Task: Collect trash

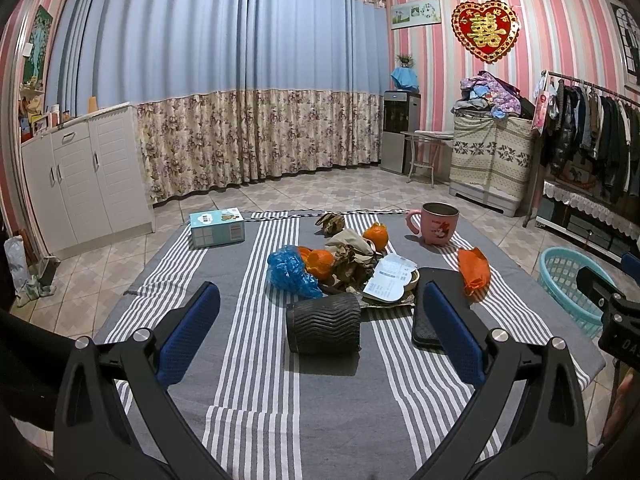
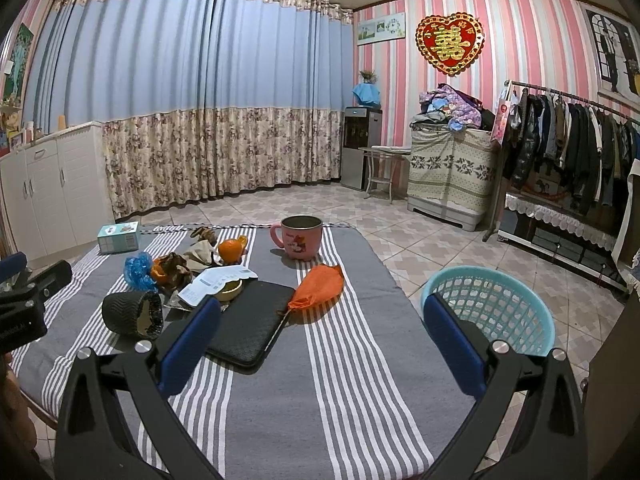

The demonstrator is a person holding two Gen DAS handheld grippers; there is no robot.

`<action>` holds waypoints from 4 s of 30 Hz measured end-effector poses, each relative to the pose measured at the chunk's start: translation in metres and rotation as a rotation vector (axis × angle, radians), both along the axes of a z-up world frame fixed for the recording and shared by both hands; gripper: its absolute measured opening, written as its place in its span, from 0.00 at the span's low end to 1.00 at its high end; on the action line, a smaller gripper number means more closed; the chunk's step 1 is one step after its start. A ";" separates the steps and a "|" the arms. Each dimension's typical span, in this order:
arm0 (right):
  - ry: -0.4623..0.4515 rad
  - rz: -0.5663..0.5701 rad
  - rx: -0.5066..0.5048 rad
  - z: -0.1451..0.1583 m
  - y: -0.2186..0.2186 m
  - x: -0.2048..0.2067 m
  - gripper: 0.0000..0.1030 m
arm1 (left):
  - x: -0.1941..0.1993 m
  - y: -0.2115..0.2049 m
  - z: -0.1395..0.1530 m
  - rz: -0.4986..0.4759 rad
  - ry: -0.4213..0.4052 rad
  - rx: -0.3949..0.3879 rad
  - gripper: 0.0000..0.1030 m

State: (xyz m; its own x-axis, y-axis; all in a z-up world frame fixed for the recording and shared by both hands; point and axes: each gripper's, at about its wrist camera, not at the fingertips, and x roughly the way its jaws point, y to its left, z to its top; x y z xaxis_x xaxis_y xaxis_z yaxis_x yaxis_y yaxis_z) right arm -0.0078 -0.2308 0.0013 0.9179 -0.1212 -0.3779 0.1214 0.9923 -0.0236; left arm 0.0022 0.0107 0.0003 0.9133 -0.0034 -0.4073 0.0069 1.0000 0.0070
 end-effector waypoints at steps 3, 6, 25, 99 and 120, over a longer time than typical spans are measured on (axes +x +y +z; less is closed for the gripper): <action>-0.003 -0.001 -0.004 0.001 0.001 0.000 0.96 | 0.000 0.000 0.000 -0.001 0.000 0.000 0.95; -0.002 -0.002 -0.005 0.001 0.001 0.000 0.96 | 0.000 0.001 0.000 -0.001 0.001 -0.001 0.95; -0.004 -0.024 0.000 -0.001 -0.006 0.000 0.96 | -0.001 0.002 0.000 -0.004 0.000 0.002 0.95; 0.233 -0.078 -0.001 -0.043 -0.042 0.156 0.96 | 0.229 0.052 -0.090 -0.013 0.404 0.032 0.43; 0.523 -0.080 0.012 -0.107 -0.042 0.250 0.65 | 0.220 0.043 -0.022 -0.025 0.181 0.078 0.23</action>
State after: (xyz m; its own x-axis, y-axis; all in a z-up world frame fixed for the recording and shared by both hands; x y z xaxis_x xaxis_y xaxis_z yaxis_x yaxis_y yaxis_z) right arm 0.2422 -0.2724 -0.1061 0.5946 -0.1758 -0.7845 0.1715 0.9811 -0.0899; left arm 0.2223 0.0539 -0.0214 0.8253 0.0124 -0.5645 0.0401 0.9959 0.0805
